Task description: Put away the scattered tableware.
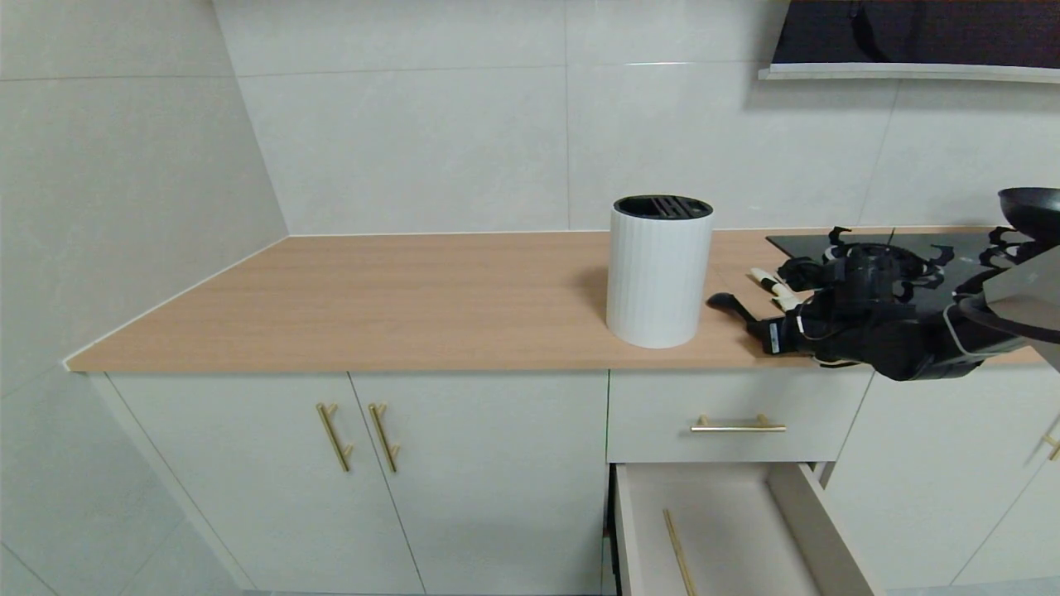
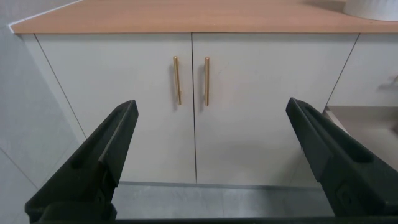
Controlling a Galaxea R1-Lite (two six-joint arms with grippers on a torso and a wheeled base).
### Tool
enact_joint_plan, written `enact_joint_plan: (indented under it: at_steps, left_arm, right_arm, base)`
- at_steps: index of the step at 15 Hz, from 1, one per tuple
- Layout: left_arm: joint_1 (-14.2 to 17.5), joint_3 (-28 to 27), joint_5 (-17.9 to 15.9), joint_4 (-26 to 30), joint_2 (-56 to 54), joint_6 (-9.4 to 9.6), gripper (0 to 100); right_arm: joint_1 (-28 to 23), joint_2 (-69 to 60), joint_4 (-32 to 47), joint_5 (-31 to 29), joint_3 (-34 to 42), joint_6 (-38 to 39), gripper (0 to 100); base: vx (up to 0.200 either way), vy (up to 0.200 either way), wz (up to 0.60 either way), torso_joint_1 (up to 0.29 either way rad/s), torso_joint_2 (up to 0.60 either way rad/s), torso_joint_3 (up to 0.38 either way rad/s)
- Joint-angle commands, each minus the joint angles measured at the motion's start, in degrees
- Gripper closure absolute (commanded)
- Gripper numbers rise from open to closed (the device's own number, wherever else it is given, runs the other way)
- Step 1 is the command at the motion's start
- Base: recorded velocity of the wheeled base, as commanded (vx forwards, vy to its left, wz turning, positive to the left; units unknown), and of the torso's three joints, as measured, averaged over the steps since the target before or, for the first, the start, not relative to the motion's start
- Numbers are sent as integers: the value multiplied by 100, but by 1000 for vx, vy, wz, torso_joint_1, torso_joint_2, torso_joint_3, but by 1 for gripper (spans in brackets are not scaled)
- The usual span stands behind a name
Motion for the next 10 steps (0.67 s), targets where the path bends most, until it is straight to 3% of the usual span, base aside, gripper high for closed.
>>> enact_joint_plan:
  at_steps: [1,3,7,10]
  left_arm:
    - [0,0,4,0,0,-1,0]
    - [0,0,4,0,0,-1,0]
    - [0,0,4,0,0,-1,0]
    - [0,0,4,0,0,-1,0]
  right_arm:
    - [4,-163,142,-20,-7,35,100]
    - [83,-497,608,-178,-7,255,100]
    - [197,-2140,3368,-284,169,888,100]
    - [329,-3292,3631,-284,1224,1117,100]
  base:
    - [0,0,0,0,0,0]
    - [0,0,0,0,0,0]
    - [0,0,0,0,0,0]
    - [0,0,0,0,0,0]
